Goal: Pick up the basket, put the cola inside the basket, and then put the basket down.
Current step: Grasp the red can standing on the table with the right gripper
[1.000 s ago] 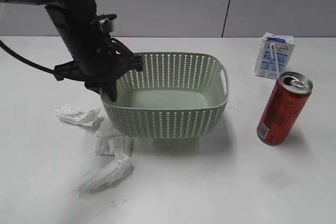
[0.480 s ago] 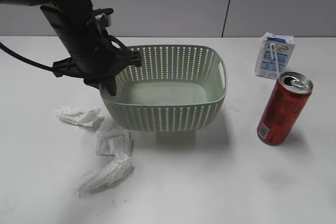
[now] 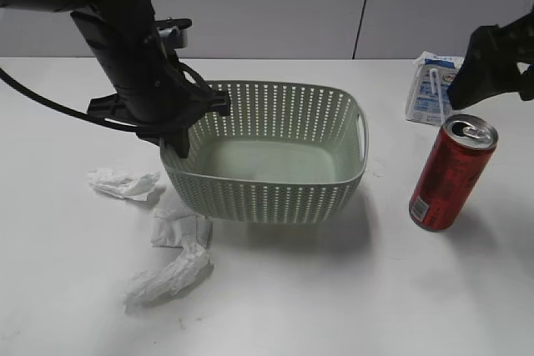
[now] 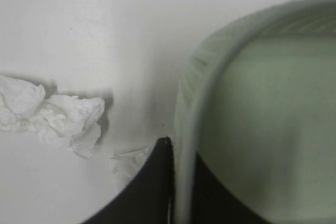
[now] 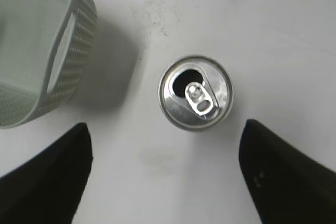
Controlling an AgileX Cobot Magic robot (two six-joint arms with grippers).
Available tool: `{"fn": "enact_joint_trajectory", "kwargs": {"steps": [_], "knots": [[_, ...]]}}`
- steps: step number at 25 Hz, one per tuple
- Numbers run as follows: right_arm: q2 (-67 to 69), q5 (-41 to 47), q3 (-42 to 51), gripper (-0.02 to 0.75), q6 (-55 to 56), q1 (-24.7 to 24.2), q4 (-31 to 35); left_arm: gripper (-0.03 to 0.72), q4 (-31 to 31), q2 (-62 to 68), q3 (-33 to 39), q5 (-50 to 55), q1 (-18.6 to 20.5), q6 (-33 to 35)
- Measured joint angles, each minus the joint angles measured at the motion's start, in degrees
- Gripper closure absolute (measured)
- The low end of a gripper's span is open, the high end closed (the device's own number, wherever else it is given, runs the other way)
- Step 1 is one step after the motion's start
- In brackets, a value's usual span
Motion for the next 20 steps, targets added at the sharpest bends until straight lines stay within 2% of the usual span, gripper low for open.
{"fn": "enact_joint_trajectory", "kwargs": {"steps": [4, 12, 20], "knots": [[4.37, -0.67, -0.6, 0.059, 3.99, 0.05, -5.23, 0.691, 0.05, 0.05, 0.0, -0.17, 0.0, 0.02], [8.65, -3.42, -0.64, 0.059, 5.25, 0.1, -1.93, 0.691, 0.05, 0.05, 0.0, -0.68, 0.0, 0.2], [12.35, -3.74, -0.71, 0.059, 5.42, 0.1, -3.73, 0.691, 0.05, 0.05, 0.0, -0.92, 0.0, 0.2]]}}
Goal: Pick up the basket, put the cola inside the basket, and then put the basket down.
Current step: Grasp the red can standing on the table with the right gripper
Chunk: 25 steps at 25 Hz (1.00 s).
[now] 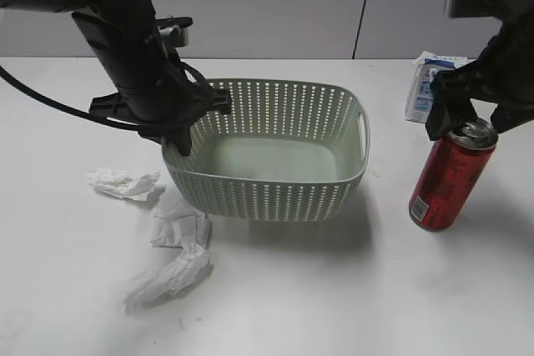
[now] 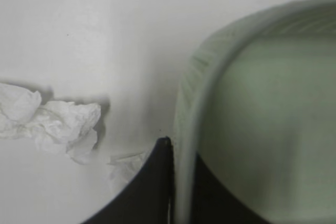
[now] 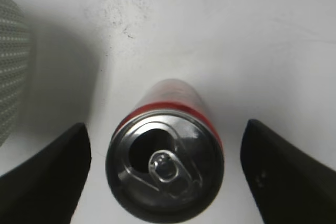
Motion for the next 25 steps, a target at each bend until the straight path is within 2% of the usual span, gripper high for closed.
{"fn": "enact_joint_trajectory", "kwargs": {"steps": [9, 15, 20, 25], "knots": [[4.26, 0.07, -0.07, 0.092, 0.11, 0.0, 0.0, 0.691, 0.0, 0.04, 0.0, -0.28, 0.0, 0.0], [4.32, 1.88, -0.09, 0.233, 1.05, 0.0, 0.0, 0.691, 0.0, 0.04, 0.0, -0.35, 0.0, 0.0], [4.32, 3.19, -0.47, 0.233, 1.17, 0.0, 0.0, 0.691, 0.0, 0.04, 0.0, -0.36, 0.0, 0.0], [4.34, 11.22, -6.49, 0.233, 0.86, 0.0, 0.0, 0.691, 0.0, 0.04, 0.0, -0.41, 0.0, 0.0]]}}
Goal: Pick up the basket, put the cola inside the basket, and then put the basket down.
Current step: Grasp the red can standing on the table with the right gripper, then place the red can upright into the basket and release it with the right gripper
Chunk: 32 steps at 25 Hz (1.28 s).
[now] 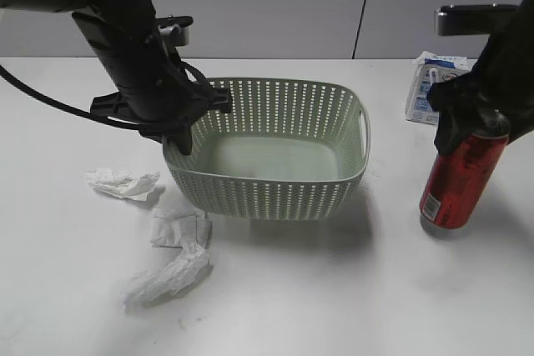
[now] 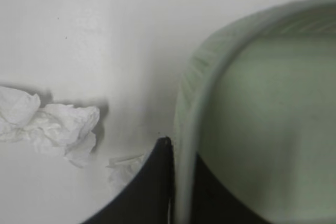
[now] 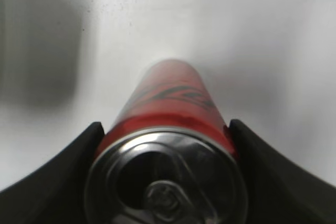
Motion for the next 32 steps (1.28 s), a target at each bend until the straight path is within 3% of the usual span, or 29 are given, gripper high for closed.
{"fn": "enact_joint_trajectory", "kwargs": {"steps": [5, 10, 13, 22, 32], "knots": [[-3.32, 7.26, -9.05, 0.233, -0.8, 0.0, 0.95, 0.691, -0.12, 0.0, 0.0, -0.06, 0.0, 0.0], [-9.77, 8.28, -15.0, 0.233, -2.55, 0.25, 8.78, 0.691, -0.23, 0.0, 0.0, -0.18, 0.0, 0.0], [-12.13, 8.55, -17.8, 0.233, -3.54, 3.29, 10.33, 0.691, -0.29, 0.0, 0.0, -0.24, 0.0, 0.0], [-6.42, 6.19, -20.08, 0.233, -4.13, 20.04, 3.6, 0.691, -0.51, 0.0, 0.0, -0.3, 0.0, 0.0], [7.43, 3.11, -20.08, 0.233, -4.59, 22.43, -1.5, 0.691, -0.54, 0.0, 0.0, -0.3, 0.0, 0.0]]}}
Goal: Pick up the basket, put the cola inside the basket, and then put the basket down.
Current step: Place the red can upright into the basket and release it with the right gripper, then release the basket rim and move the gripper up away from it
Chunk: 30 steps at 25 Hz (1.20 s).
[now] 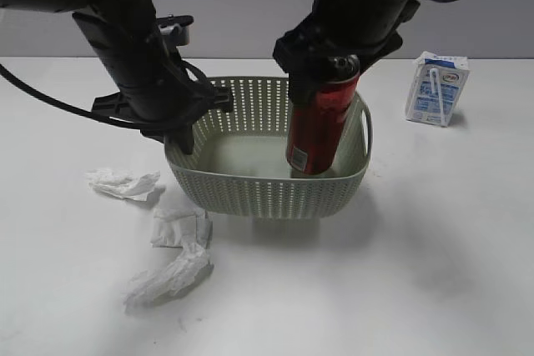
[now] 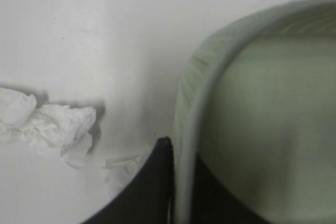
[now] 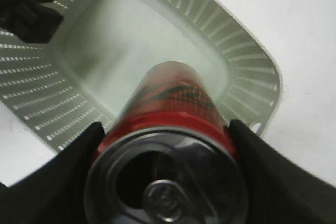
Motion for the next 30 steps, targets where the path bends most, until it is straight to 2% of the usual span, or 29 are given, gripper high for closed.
{"fn": "enact_joint_trajectory", "kwargs": {"steps": [5, 9, 11, 15, 20, 24, 30], "knots": [[2.03, -0.73, 0.0, 0.23, -2.18, 0.0, 0.0, 0.691, -0.05, 0.0, 0.0, 0.0, 0.0, 0.0], [2.1, -1.69, 0.0, 0.122, -2.47, 0.0, 0.0, 0.691, 0.33, 0.0, 0.06, 0.26, 0.0, 0.02], [2.1, -1.7, 0.0, 0.092, -2.47, 0.0, 0.0, 0.691, 0.37, 0.07, 0.18, 0.5, 0.0, 0.07], [2.02, -1.13, -1.38, 0.081, -2.06, -0.12, 0.0, 0.691, 0.37, 0.07, 0.24, 0.54, 0.0, 0.07], [0.65, 1.42, -9.85, 0.081, -1.27, -1.8, -0.37, 0.691, 0.37, 0.07, 0.24, 0.93, 0.0, 0.07], [-0.33, 4.21, -16.15, 0.082, -1.27, -6.81, -0.37, 0.691, 0.06, 0.07, 0.24, 1.45, 0.0, 0.07], [-2.59, 5.09, -14.07, 0.101, -1.27, -19.18, 0.0, 0.691, -1.69, 0.07, 0.29, 2.45, 0.0, 0.09]]}}
